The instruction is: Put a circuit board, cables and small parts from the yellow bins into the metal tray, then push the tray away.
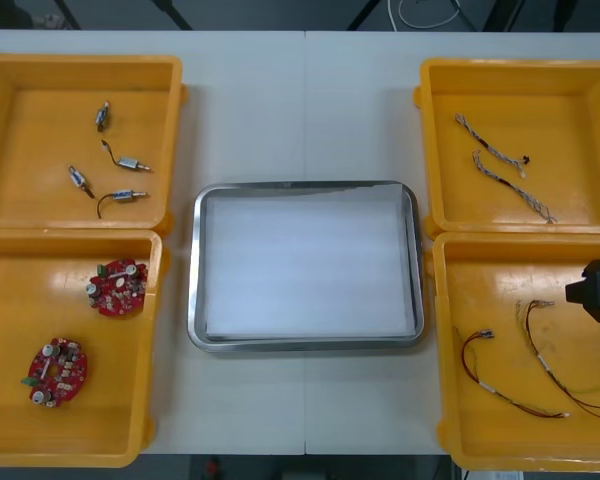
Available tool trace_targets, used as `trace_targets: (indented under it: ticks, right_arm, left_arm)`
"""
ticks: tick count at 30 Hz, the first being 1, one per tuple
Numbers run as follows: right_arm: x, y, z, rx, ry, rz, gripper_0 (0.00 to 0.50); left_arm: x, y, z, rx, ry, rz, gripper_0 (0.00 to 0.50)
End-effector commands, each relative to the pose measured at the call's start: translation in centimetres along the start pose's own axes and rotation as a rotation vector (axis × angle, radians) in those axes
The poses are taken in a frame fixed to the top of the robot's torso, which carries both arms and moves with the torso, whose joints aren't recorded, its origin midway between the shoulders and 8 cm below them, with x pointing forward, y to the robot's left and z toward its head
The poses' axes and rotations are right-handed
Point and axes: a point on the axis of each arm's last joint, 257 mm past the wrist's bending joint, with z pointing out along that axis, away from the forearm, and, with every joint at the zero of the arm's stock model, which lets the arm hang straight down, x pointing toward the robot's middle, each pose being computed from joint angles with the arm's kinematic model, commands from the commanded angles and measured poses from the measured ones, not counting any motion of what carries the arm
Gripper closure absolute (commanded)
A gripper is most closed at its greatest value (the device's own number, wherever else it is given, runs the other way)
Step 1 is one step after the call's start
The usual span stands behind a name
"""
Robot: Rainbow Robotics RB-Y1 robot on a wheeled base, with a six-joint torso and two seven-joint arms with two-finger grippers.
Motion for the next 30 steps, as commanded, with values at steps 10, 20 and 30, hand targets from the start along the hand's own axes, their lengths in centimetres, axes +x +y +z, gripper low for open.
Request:
trace_targets:
  ticks: [10, 20, 30]
  right_arm:
    - [-0.6, 0.2, -0.8, 0.012, -0.021, -0.038, 0.000]
    - [-0.6, 0.2, -0.8, 0.012, -0.021, -0.038, 0.000]
    - [-0.6, 0.2, -0.8, 0.012, -0.021, -0.038, 0.000]
  left_arm:
    - [-3.4, -3.1, 0.4, 0.043, -0.201, -0.103, 0.000]
    - [-3.4, -2.8, 0.6, 0.020, -0.196, -0.090, 0.000]
    - [-3.3, -2.4, 0.7, -0.002, -0.193, -0.097, 0.000]
